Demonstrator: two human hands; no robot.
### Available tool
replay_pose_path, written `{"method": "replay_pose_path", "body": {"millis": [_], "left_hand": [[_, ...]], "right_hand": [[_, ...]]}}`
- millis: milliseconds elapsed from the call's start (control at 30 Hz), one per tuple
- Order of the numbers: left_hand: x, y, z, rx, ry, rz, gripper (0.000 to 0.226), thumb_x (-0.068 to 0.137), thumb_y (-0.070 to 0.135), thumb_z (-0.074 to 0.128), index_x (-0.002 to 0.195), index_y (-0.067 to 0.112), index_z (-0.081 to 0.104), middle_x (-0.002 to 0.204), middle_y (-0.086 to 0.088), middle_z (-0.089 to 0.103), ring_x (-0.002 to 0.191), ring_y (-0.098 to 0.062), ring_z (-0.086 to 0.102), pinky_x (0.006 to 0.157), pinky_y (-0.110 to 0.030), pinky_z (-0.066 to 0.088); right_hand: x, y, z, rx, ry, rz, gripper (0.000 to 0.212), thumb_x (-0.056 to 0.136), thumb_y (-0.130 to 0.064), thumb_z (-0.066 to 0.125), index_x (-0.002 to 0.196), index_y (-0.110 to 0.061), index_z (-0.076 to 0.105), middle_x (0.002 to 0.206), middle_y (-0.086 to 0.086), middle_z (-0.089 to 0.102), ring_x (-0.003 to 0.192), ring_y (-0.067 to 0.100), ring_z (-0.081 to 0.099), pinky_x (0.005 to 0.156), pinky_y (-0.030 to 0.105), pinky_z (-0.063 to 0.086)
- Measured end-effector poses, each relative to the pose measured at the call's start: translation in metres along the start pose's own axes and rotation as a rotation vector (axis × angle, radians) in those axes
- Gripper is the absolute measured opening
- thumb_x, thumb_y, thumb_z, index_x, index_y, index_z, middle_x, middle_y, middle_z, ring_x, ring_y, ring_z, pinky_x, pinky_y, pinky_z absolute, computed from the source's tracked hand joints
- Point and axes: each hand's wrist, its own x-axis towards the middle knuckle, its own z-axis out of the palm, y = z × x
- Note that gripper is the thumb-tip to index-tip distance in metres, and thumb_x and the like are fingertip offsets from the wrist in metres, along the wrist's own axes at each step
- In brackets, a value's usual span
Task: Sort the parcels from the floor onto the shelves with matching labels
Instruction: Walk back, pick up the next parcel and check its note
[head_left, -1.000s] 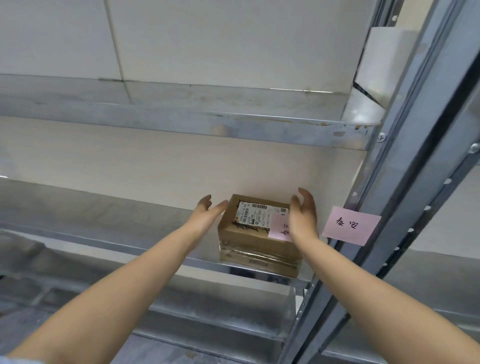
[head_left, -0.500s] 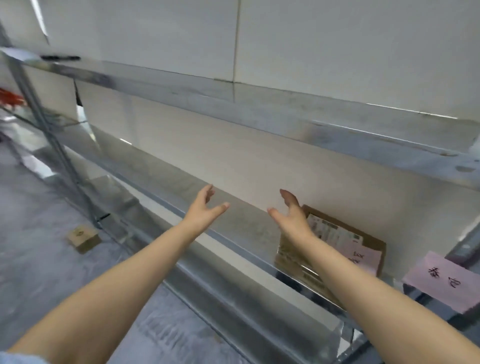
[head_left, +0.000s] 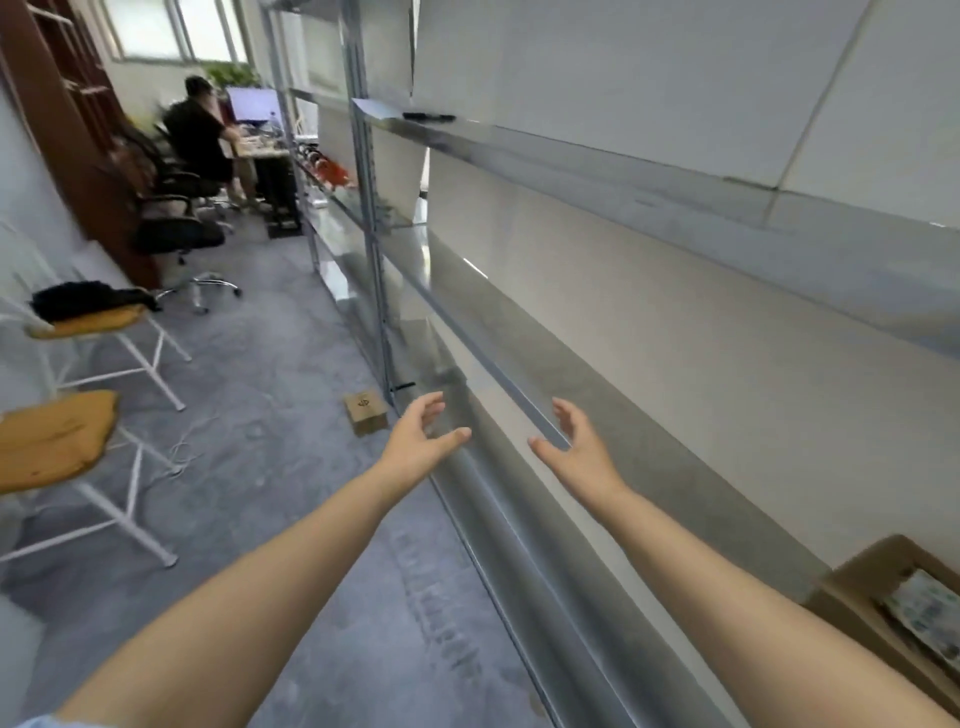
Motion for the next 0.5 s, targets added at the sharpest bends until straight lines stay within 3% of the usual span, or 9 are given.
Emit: {"method": "replay_pose_path", "body": {"millis": [133,367,500], "left_hand": [[0.021,-0.014,-0.054,0.032,0.066,0.010,0.065,0.083,0.020,0.072,0.140,0.013,0.041,0.144,-0.006,0.045,0.135,-0.018,0.040,0.104,-0.025,0.034],[0.063,-0.042,-0.142,0.034,0.157,-0.022,0.068,0.085,0.022,0.069,0.144,0.014,0.034,0.148,-0.004,0.040,0.131,-0.015,0.040,0.095,-0.020,0.033],[0.091,-0.055,-0.187,0.004,0.227,-0.039,0.068,0.084,0.023,0.070,0.143,0.015,0.036,0.148,-0.004,0.039,0.136,-0.019,0.038,0.103,-0.028,0.037]], "right_hand": [[0.035,-0.019,0.053,0.005,-0.064,-0.039,0.063,0.085,-0.013,0.068,0.141,-0.009,0.038,0.147,0.007,0.044,0.137,0.020,0.040,0.105,0.023,0.031],[0.098,-0.060,0.144,0.034,-0.166,-0.071,0.062,0.086,-0.014,0.068,0.141,-0.008,0.040,0.148,0.009,0.043,0.137,0.023,0.040,0.113,0.034,0.033],[0.129,-0.080,0.197,0.072,-0.210,-0.086,0.062,0.085,-0.013,0.068,0.141,-0.007,0.040,0.148,0.013,0.043,0.138,0.023,0.038,0.112,0.033,0.032]]}}
